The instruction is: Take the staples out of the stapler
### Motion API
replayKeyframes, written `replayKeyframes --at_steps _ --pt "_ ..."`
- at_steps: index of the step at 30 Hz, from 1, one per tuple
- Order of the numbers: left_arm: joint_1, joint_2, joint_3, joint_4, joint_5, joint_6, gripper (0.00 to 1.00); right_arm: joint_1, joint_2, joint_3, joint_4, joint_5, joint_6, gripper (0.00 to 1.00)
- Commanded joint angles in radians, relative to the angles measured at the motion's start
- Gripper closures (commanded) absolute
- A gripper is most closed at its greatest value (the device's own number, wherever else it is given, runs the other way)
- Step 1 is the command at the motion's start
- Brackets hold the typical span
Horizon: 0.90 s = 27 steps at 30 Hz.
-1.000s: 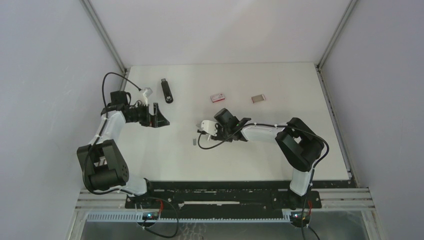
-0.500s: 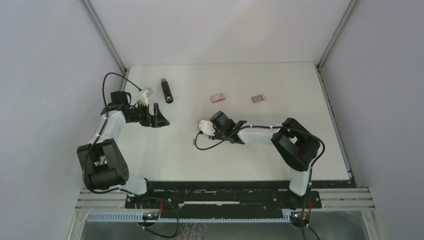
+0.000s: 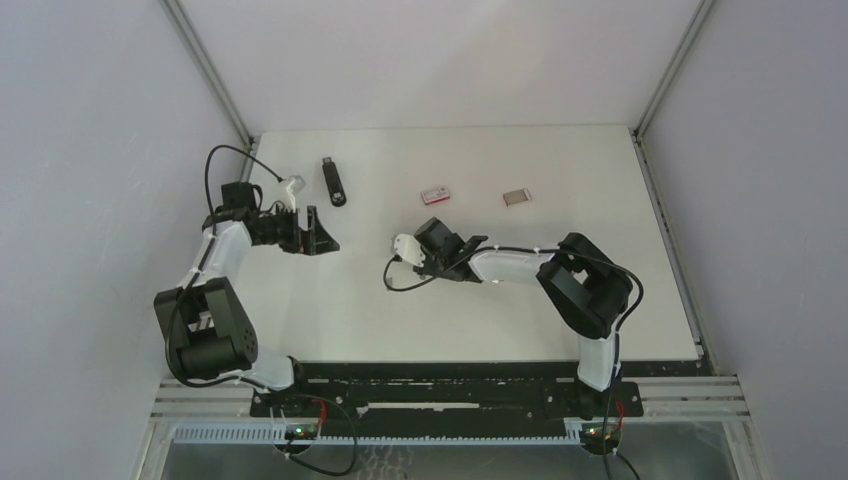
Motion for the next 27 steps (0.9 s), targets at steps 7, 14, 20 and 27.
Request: replayKeyframes --at_steps 7,14,20,27 --pt "0.008 0.003 -0.023 0.015 0.042 0.022 0.00 -0.165 -0.031 0.126 -0.208 -0.416 0.067 1.00" --pt "0.008 -0.001 -0.026 0.013 0.062 0.030 0.00 -0.259 0.034 0.231 -0.374 -0.632 0.025 1.00" --pt "0.008 -0.002 -0.025 0.003 0.076 0.041 0.00 -0.271 0.144 0.374 -0.561 -0.724 -0.006 0.98" --pt "0.008 -0.002 -0.022 -0.017 0.102 0.064 0.00 -0.283 0.237 0.494 -0.682 -0.809 -0.012 0.95"
